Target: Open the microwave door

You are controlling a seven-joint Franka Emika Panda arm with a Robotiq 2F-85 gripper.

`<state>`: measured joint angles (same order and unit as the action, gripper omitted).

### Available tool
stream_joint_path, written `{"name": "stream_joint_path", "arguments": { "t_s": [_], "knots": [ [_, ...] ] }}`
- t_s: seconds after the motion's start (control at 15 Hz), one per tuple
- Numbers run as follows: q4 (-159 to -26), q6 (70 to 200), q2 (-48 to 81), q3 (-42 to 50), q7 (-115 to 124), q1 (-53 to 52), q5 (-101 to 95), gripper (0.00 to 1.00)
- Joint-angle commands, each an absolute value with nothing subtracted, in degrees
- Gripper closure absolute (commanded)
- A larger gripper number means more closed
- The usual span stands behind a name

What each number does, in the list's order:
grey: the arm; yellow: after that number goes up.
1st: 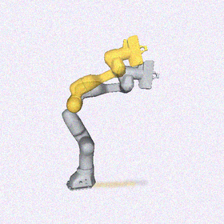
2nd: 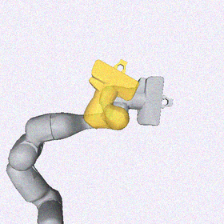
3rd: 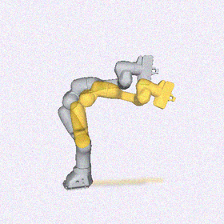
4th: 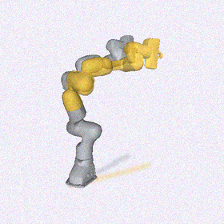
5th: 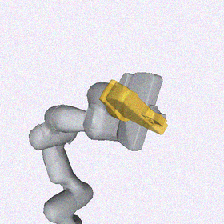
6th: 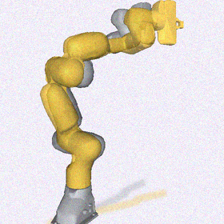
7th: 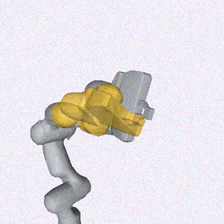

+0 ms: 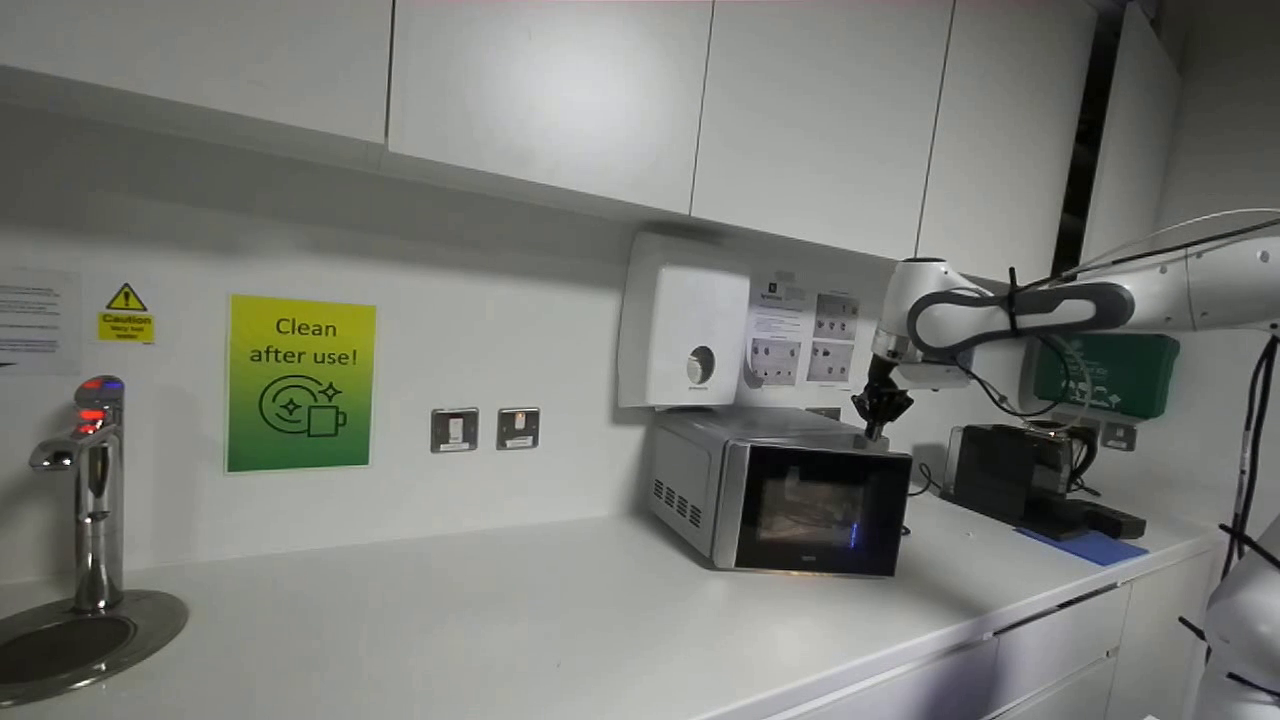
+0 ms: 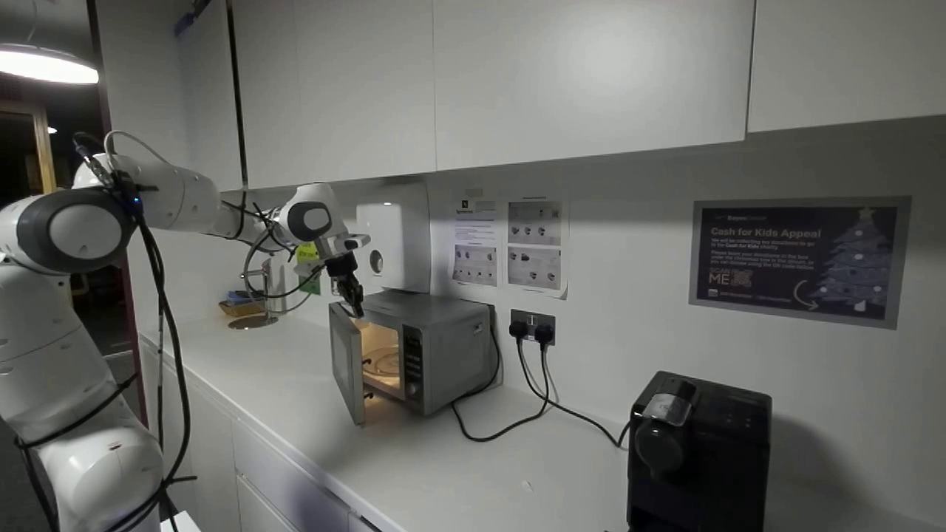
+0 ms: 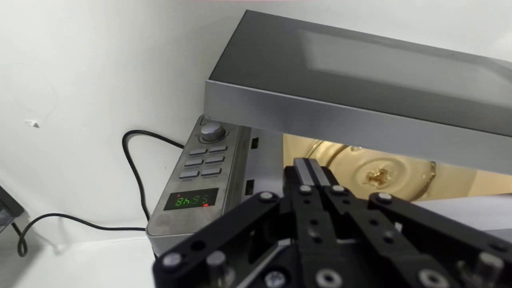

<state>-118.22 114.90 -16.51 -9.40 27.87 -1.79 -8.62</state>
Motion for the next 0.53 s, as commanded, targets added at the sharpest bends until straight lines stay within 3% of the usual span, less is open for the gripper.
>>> {"name": "stream_joint_path", "arguments": {
  "t_s": [0.0, 0.47],
  "knots": [
    [-120.14, 114.49, -18.16, -9.14, 29.90, -0.36, -10.29, 1.00],
    [-122.22, 114.48, -18.43, -9.08, 30.62, 0.43, -10.32, 1.00]
  ]
}}
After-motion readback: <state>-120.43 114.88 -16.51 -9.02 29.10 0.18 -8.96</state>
